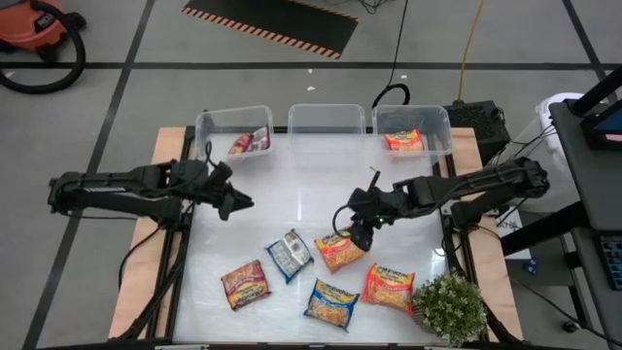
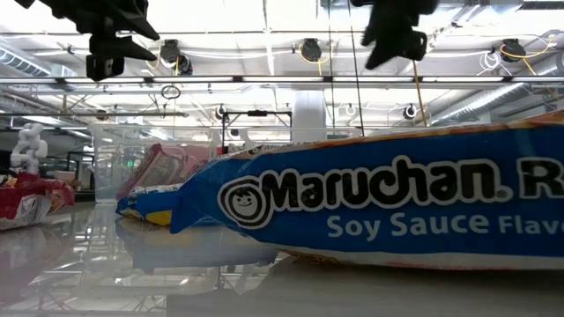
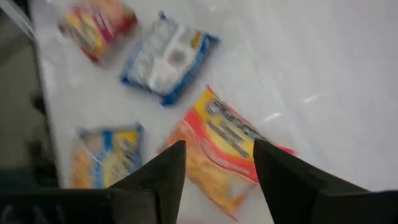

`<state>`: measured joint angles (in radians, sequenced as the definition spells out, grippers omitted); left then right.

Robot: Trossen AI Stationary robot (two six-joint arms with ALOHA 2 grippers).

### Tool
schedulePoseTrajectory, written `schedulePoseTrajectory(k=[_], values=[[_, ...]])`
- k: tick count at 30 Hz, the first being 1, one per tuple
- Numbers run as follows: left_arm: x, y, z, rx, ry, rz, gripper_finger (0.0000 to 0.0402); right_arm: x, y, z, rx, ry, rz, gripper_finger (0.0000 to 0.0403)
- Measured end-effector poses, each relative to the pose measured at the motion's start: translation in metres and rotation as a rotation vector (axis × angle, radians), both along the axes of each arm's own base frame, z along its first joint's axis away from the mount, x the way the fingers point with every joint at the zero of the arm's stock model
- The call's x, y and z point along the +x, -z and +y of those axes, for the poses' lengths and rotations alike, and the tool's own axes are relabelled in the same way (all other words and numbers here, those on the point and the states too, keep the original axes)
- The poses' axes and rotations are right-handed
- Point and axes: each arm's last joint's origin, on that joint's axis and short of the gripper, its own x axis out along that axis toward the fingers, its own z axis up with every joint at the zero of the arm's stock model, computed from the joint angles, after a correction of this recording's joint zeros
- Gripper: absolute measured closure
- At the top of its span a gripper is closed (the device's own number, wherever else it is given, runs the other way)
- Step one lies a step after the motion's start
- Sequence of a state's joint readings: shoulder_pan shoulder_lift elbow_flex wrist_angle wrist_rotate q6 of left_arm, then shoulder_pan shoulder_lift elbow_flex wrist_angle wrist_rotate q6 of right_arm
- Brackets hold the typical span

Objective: Sort Maruchan noodles
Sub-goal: Put the top orange noodle pack into the right transparent bin

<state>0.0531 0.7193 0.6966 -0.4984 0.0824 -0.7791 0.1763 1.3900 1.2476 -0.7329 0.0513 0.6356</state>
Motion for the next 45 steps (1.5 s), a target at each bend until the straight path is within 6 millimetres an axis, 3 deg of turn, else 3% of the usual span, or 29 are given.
schedulePoseTrajectory(k=[5, 11, 23, 30, 45], values=[[0.000, 0.000, -0.006, -0.012, -0.041, 0.003, 0.0259, -0.009, 0.024, 0.001, -0.063, -0.097, 0.089, 0.0215], [0.000, 0.001, -0.011, 0.002, -0.091, 0.005, 0.0259, -0.018, 0.052, 0.014, 0.007, -0.199, 0.137, 0.0214], [-0.005, 0.009, -0.013, 0.013, -0.077, 0.103, 0.0259, -0.025, 0.085, 0.037, 0.035, -0.255, 0.052, 0.0196], [-0.006, 0.009, -0.016, -0.018, -0.041, 0.106, 0.0259, -0.033, 0.104, 0.033, -0.025, -0.202, 0.066, 0.0166], [-0.006, 0.008, -0.023, 0.025, -0.057, 0.098, 0.0259, -0.044, 0.138, 0.029, 0.036, -0.137, -0.005, 0.0192]])
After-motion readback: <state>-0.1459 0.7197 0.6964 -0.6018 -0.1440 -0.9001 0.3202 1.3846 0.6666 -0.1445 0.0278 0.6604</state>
